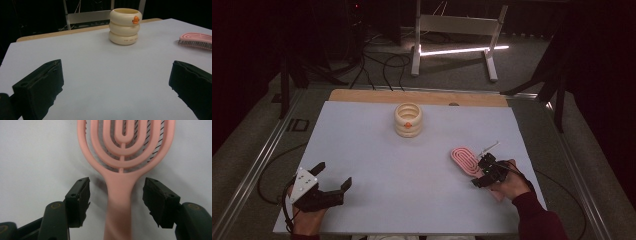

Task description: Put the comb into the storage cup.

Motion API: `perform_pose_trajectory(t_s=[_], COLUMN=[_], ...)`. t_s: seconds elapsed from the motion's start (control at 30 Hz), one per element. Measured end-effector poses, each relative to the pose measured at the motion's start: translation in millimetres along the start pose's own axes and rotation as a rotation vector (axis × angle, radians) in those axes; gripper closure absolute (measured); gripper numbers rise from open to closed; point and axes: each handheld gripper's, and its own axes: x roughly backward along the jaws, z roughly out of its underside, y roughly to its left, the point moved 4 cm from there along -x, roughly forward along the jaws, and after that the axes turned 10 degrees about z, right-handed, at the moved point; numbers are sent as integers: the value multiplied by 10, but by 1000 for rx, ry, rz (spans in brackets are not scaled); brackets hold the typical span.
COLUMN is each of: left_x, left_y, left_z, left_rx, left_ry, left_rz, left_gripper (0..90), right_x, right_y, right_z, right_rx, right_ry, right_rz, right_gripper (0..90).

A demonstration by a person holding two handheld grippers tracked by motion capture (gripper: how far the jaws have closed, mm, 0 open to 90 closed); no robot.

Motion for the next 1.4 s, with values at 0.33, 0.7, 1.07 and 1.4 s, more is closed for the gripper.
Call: perform_pose_trajectory(t_s=[0.33,0.7,1.07,1.4], left_x=[-4,-3,-8,-11], left_y=[3,3,3,4], left_z=[5,6,8,11], left_rx=[3,1,5,6], left_ry=[4,8,13,14], left_rz=[-4,-8,-13,-12], left_gripper=[4,4,4,4], right_x=[-18,-61,-61,-51], right_y=[23,21,7,3], right_z=[-61,-50,-51,-42], right_rx=[28,22,28,28], right_ry=[27,45,48,45], right_rz=[6,-10,-11,-9], right_gripper=[482,568,650,685])
